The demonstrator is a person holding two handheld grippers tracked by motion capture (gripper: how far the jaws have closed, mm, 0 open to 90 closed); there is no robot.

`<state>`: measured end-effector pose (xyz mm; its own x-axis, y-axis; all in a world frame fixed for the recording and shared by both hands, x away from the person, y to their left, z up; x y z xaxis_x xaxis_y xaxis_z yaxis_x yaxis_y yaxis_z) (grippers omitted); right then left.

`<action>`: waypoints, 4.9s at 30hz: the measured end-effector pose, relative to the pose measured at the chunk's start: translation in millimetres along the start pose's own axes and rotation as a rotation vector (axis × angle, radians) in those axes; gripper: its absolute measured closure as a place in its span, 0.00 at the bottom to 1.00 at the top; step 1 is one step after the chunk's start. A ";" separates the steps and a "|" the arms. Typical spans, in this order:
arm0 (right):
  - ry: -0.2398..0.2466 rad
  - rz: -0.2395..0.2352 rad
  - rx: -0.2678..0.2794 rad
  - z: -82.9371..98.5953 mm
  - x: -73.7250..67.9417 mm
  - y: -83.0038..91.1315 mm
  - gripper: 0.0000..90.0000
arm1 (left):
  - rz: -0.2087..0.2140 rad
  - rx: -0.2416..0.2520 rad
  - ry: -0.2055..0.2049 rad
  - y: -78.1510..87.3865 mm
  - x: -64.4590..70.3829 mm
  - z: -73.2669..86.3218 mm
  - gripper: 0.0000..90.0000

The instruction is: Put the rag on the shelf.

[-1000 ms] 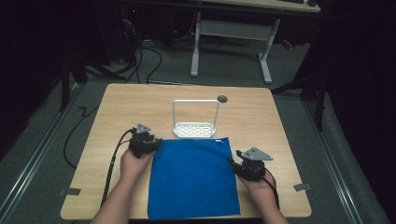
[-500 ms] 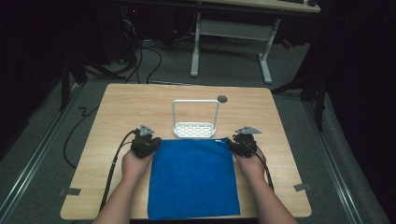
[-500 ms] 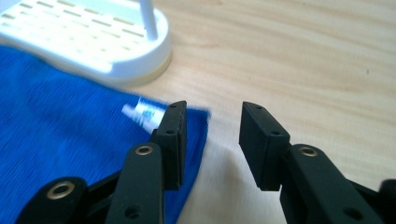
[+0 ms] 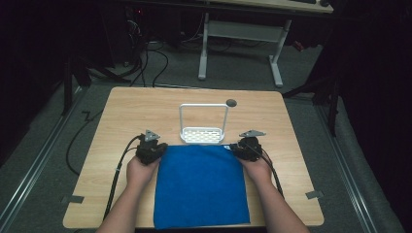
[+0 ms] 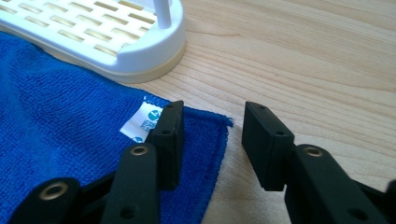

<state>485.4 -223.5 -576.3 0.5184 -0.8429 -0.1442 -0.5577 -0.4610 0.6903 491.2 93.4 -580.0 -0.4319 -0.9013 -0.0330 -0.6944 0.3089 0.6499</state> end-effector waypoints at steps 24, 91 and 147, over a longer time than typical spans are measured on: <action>0.107 -0.033 0.252 0.8 -39.8 49.0 0.99 | 0.000 0.140 0.019 30.1 7.6 -2.4 0.99; 0.287 0.086 0.790 -127.2 -78.2 217.2 0.98 | -0.046 0.771 0.021 188.0 14.8 -158.0 0.99; 0.256 0.204 0.507 -171.3 13.3 74.7 0.98 | -0.197 0.522 -0.015 30.2 -41.3 -169.2 0.99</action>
<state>561.6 -221.6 -405.2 0.4731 -0.8636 0.1744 -0.8691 -0.4249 0.2533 585.5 88.6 -430.6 -0.2707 -0.9540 -0.1288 -0.9541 0.2480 0.1681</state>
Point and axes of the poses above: each handheld gripper's, and its own axes: y roughly backward along the jaws, z roughly out of its underside, x roughly to its right, the point moved 7 cm from there along -y, roughly forward along the jaws, and after that the axes turned 12 degrees about -z, right-handed, at the moved point
